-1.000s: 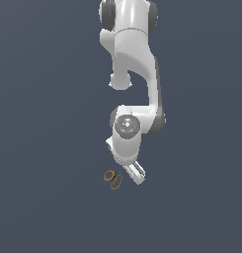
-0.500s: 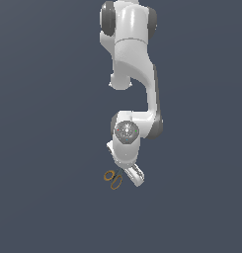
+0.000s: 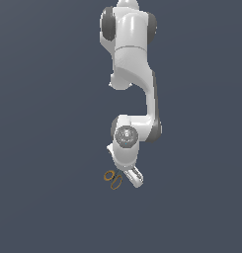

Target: Pick up the object and move it to a goal position.

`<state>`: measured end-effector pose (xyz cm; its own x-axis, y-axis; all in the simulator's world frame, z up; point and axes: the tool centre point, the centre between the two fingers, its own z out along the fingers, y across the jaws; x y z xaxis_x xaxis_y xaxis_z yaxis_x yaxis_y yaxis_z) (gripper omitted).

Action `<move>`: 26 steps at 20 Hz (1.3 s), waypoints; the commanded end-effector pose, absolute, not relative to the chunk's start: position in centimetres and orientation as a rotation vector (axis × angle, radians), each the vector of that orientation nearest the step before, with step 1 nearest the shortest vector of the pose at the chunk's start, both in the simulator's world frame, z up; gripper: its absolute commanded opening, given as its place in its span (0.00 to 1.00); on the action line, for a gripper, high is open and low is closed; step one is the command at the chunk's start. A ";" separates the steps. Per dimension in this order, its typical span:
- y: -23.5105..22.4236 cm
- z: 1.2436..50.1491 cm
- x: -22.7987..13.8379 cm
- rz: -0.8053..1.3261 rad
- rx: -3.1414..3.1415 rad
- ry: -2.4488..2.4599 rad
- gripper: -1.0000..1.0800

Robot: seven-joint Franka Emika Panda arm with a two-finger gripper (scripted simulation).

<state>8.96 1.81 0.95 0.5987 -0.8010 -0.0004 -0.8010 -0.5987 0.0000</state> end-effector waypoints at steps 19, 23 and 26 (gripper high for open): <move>2.6 2.9 8.1 0.000 -2.808 1.409 0.00; 3.4 4.8 7.3 0.000 -2.807 1.409 0.00; 4.3 6.7 6.4 0.000 -2.807 1.409 0.00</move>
<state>6.79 3.82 5.68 0.5973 -0.8020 -0.0011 -0.8020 -0.5973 0.0014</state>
